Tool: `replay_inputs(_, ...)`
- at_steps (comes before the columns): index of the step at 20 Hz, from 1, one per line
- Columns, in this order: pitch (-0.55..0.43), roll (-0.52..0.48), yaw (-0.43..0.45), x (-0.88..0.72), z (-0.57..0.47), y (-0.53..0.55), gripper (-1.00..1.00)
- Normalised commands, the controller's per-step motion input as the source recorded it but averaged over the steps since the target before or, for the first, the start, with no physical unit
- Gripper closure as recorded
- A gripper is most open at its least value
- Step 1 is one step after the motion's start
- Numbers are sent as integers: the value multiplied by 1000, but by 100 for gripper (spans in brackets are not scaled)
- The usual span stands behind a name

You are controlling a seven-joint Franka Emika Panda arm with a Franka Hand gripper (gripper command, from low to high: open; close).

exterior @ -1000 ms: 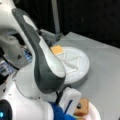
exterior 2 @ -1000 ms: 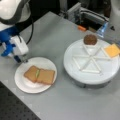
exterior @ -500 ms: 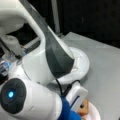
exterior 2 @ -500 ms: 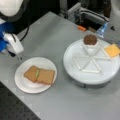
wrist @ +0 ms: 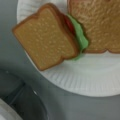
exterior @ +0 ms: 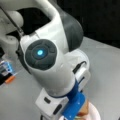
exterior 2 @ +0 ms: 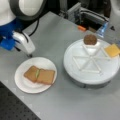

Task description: Ingredient selection for cheeseburger or sandwich

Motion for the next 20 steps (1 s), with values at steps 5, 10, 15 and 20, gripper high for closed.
replay_inputs(5,-124,-344,-71,-603,-56,435,-100)
replay_inputs(10,-189,-396,-13,-565,-32,408,-100)
replay_inputs(15,-180,-421,43,-597,-9,433,-100)
replay_inputs(20,-228,-459,-40,-577,-56,435,-100)
